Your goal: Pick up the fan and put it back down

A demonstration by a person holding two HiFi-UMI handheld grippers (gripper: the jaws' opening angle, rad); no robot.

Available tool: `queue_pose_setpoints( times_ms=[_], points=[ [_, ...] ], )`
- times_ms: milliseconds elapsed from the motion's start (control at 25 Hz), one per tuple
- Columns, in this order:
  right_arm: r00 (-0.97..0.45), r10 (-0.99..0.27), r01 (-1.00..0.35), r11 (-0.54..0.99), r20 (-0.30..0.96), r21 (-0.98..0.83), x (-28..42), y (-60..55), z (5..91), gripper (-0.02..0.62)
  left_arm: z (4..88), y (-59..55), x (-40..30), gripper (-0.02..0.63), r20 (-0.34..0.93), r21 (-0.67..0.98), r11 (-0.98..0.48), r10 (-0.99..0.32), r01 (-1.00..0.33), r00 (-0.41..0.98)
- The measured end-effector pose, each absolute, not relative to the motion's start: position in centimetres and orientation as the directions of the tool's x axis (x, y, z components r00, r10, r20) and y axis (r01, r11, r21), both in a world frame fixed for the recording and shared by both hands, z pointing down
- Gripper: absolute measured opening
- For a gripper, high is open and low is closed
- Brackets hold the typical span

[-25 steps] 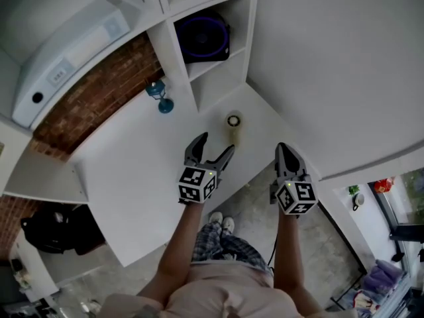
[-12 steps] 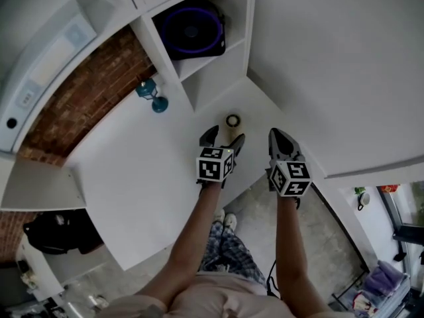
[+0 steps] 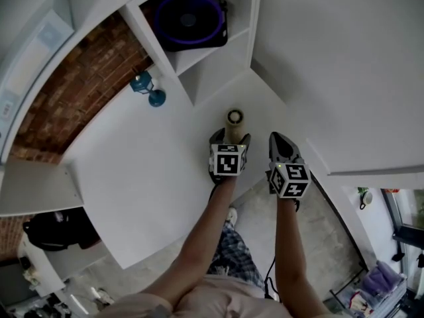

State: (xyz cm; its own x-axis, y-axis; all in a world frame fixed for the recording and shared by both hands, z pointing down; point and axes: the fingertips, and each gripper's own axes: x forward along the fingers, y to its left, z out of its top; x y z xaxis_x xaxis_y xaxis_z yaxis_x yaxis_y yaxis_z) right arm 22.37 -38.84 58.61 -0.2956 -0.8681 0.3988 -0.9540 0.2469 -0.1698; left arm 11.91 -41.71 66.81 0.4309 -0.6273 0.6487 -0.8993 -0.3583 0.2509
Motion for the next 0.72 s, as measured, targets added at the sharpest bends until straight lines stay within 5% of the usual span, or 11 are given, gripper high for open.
queue_pose_setpoints(
  times_ms=[280, 480, 720],
  points=[
    [-0.287, -0.869, -0.958, 0.25, 0.402, -0.143, 22.3, -39.2, 58.9, 0.015, 69.0, -41.9, 12.1, 0.36, 0.711, 0.192, -0.355, -0.593, -0.915, 0.379],
    [-0.283, -0.868, -0.959, 0.246, 0.408, -0.143, 22.1, -39.2, 59.2, 0.016, 69.5, -41.7, 11.9, 0.241, 0.74, 0.145, -0.373, -0.574, -0.916, 0.351],
    [-0.279, -0.865, -0.96, 0.238, 0.417, -0.148, 22.0, -39.1, 59.7, 0.015, 69.8, -41.7, 11.4, 0.217, 0.755, 0.14, -0.383, -0.555, -0.913, 0.349]
  ],
)
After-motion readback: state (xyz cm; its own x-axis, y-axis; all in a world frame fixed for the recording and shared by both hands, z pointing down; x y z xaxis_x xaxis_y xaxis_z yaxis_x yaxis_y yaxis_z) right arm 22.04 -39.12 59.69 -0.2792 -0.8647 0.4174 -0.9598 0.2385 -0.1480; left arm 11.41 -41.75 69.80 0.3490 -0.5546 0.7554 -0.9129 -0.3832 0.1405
